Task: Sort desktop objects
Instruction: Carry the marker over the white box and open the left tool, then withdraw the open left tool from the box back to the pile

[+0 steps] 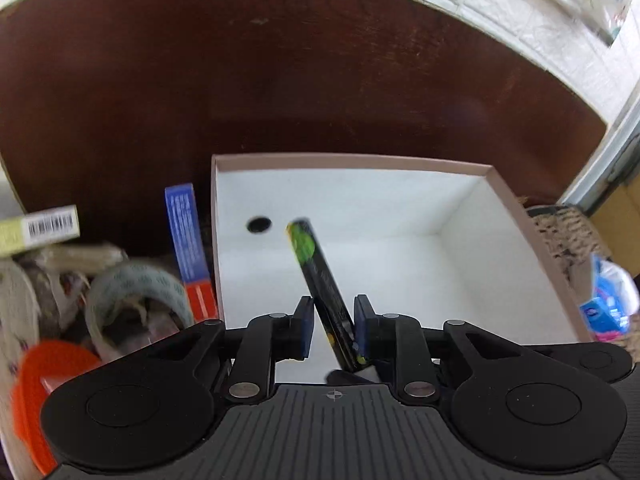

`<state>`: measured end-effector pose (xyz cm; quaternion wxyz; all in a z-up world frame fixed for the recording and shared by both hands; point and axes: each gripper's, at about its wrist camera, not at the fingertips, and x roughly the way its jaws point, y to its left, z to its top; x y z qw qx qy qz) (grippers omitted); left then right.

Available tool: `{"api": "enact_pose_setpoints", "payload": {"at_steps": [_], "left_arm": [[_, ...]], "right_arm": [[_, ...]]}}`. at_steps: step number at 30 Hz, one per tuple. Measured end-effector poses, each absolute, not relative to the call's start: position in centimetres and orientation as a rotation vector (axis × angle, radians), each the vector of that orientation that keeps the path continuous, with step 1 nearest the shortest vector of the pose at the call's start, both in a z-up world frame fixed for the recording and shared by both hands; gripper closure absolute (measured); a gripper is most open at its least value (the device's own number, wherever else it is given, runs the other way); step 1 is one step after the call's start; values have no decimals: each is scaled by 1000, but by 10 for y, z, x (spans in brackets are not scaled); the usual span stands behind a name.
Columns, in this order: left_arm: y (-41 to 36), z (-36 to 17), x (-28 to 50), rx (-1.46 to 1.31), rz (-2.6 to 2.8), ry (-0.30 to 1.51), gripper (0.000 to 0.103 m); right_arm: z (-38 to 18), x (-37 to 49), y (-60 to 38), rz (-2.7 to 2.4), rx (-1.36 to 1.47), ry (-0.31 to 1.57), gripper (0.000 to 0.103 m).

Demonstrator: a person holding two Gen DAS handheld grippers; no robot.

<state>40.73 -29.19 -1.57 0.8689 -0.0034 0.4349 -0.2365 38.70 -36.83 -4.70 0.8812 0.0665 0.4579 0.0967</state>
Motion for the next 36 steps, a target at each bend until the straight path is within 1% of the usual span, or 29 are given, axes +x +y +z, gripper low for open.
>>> {"api": "enact_pose_setpoints", "payload": {"at_steps": [3,5,7,8,9,10,11,12,13,14,15,16,17,19,29,36], "left_arm": [[-300,-19,410,74,-467,876,80],[-301,-20,410,88,-460,856,80],[-303,-20,409,99,-463,844,76],[-302,-20,408,97,-474,834,62],[-301,-19,407,94,-482,820,56],[-300,-18,405,90,-485,798,35],[-300,-16,402,84,-502,772,22],[-298,-14,399,79,-519,748,17],[-298,-13,396,76,-537,729,7],[-298,-11,392,77,-531,720,3],[-298,-10,389,78,-538,709,2],[-297,-9,385,84,-542,704,1],[-297,-8,381,93,-543,699,0],[-295,-5,373,100,-533,686,0],[-277,21,324,140,-450,587,0],[-262,31,300,115,-435,600,0]], "right_arm": [[-56,395,-364,168,122,960,82],[-49,389,-379,159,130,960,81],[-50,388,-383,160,135,962,81],[-51,388,-383,156,134,963,81],[-52,387,-382,146,123,958,75],[-52,385,-382,141,111,954,45],[-53,385,-381,134,98,957,29],[-52,383,-380,91,70,948,26],[-51,380,-381,80,44,933,23],[-50,378,-382,90,38,930,22],[-49,375,-383,97,47,933,21],[-48,373,-385,94,56,939,16],[-47,370,-385,80,56,950,8],[-45,364,-384,44,44,958,2],[-25,319,-372,69,11,948,1],[-12,293,-359,60,-17,929,1]]}}
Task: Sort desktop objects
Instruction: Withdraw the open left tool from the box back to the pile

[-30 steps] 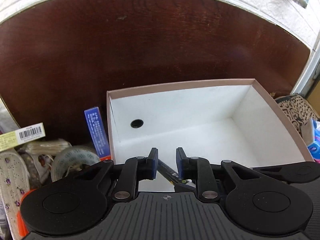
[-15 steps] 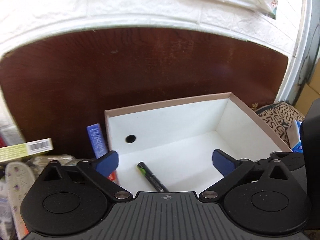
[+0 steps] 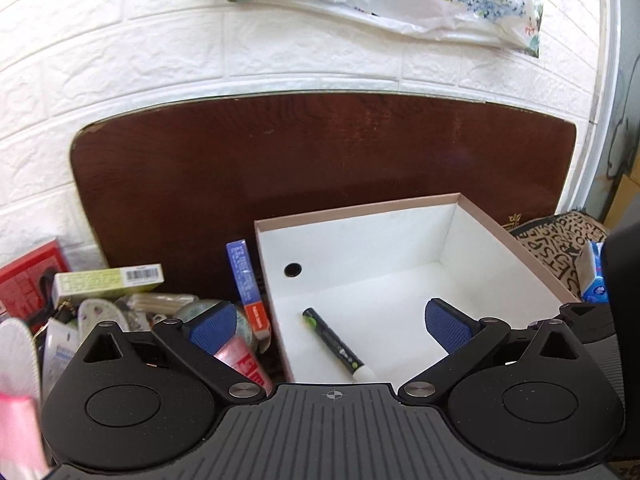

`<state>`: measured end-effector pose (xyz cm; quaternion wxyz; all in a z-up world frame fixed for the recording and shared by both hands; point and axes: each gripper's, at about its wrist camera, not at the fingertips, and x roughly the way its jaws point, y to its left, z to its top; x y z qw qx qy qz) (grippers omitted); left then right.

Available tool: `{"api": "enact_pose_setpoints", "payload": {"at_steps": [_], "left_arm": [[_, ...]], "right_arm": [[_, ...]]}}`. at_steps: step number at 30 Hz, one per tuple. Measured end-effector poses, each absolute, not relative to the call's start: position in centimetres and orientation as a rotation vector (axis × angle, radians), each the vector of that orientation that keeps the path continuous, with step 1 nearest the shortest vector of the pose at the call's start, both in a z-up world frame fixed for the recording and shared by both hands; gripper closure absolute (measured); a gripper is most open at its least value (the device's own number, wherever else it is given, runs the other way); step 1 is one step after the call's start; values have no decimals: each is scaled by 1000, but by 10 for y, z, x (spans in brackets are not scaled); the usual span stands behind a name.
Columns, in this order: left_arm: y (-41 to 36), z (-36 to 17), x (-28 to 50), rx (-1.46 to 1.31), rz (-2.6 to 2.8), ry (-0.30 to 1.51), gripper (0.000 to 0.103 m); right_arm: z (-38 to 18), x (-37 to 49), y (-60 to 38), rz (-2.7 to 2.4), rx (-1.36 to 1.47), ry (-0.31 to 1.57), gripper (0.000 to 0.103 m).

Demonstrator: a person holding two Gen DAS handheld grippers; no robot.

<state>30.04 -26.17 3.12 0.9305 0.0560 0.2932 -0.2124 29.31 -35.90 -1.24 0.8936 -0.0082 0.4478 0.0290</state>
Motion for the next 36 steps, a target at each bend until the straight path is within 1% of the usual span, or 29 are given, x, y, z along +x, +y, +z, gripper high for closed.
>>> {"api": "enact_pose_setpoints", "payload": {"at_steps": [12,21,28,36], "left_arm": [[-225,51,239,111,-378,532,0],[-185,52,185,42,-323,518,0],[-153,40,140,47,-279,480,0],[-112,15,96,21,-207,496,0]], "right_arm": [[13,236,-316,46,-74,816,1],[25,181,-280,36,-106,723,1],[15,138,-249,71,-122,663,1],[-9,98,-216,118,-106,646,1]]}}
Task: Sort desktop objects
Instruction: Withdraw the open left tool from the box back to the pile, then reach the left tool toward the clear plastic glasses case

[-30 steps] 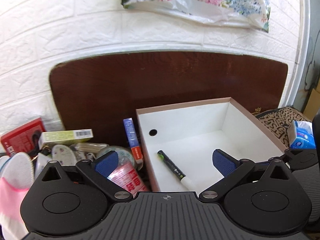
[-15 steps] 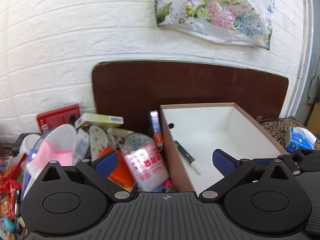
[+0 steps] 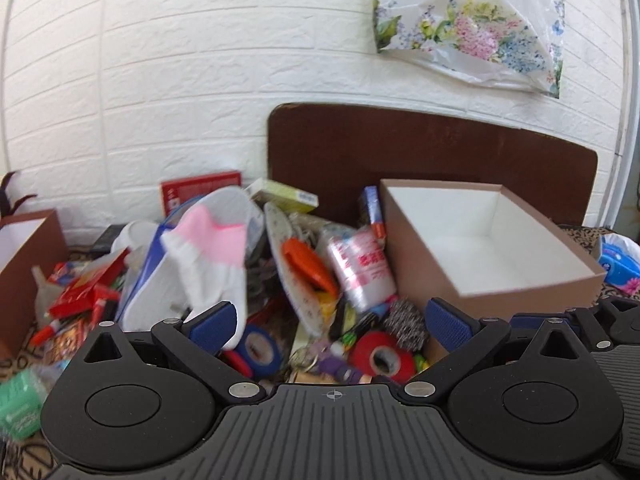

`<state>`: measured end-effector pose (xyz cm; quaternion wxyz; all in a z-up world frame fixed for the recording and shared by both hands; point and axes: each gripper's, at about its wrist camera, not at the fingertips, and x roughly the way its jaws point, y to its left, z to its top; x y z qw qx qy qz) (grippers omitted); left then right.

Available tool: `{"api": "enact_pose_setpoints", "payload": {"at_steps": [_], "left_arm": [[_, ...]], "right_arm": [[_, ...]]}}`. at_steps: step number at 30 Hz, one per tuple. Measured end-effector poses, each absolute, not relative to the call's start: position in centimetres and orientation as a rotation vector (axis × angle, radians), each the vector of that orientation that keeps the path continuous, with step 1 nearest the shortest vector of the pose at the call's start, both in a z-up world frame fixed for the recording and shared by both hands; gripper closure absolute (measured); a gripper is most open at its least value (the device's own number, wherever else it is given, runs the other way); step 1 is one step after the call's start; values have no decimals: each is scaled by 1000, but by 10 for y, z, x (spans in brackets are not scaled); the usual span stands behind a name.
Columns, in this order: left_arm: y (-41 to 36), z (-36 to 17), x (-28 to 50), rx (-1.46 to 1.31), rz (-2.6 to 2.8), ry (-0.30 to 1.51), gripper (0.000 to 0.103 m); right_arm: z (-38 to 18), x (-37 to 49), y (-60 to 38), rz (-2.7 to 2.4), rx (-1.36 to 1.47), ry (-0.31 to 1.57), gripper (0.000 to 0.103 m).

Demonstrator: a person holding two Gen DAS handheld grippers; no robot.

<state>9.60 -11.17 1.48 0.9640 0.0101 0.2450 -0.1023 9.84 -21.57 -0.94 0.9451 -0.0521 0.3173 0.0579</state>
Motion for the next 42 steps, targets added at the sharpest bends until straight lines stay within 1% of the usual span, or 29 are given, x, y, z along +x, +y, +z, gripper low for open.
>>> {"api": "enact_pose_setpoints", "payload": {"at_steps": [10,17,22,32,37,42], "left_arm": [[-67,-25,64,-2,-143,579,0],[-53,-54,46,-2,-121,610,0],[-45,-70,50,-13,-116,655,0],[-20,-77,66,-33,-135,683,0],[-4,-80,68,-47,-117,701,0],[6,-75,74,-21,-89,694,4]], "right_arm": [[-46,56,-186,199,-30,655,1],[-76,35,-162,205,-71,648,1],[-92,39,-155,229,-68,681,1],[-98,52,-166,274,-8,666,2],[-105,58,-161,314,14,672,8],[-106,65,-148,362,6,663,15]]}}
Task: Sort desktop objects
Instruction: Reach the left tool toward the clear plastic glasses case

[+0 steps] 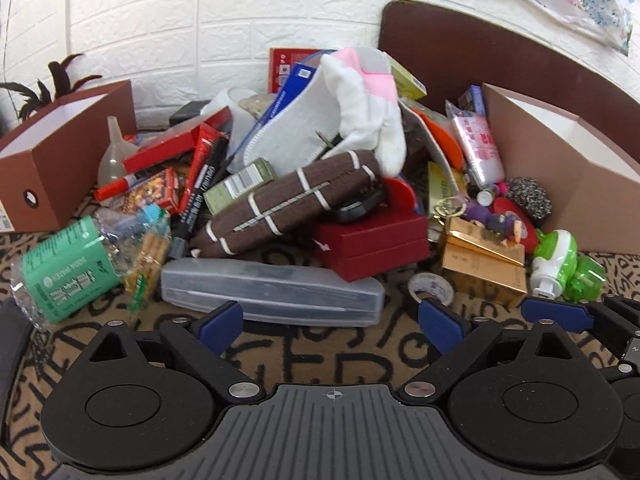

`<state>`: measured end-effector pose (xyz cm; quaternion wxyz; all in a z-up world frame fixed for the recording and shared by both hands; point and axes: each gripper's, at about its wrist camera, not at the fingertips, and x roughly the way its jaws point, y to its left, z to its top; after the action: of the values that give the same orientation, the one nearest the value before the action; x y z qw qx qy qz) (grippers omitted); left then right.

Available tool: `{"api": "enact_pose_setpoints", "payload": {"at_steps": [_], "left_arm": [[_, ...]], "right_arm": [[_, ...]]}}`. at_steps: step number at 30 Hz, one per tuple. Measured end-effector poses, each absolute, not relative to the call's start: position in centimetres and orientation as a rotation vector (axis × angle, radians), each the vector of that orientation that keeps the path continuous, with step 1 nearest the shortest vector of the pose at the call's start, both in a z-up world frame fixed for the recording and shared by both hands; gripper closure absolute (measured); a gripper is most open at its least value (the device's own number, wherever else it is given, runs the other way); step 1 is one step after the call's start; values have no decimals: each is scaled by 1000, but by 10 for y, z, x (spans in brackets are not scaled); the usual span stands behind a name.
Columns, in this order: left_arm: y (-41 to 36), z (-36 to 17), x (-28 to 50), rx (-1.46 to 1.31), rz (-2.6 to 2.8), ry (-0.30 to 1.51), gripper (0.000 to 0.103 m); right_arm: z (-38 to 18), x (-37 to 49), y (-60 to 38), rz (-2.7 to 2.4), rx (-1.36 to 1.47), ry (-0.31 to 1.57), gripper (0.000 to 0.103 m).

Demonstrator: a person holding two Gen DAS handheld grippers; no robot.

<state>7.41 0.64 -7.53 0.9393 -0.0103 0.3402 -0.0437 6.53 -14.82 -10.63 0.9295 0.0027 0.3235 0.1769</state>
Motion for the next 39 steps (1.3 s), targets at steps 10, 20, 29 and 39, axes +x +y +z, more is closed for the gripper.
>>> {"api": "enact_pose_setpoints", "payload": {"at_steps": [10,20,29,39], "left_arm": [[51,-76,87,-135,-10,748,7],[83,-80,103,-303,-1,804,7],[93,-85,106,-342,23,833,11],[103,-86,99,-344,61,868,21]], "right_arm": [[-109,82,-108,524,-55,650,19],[-121,113,-80,570,-109,656,21],[-120,99,-75,653,-127,678,43],[-113,64,-75,766,-111,730,54]]}}
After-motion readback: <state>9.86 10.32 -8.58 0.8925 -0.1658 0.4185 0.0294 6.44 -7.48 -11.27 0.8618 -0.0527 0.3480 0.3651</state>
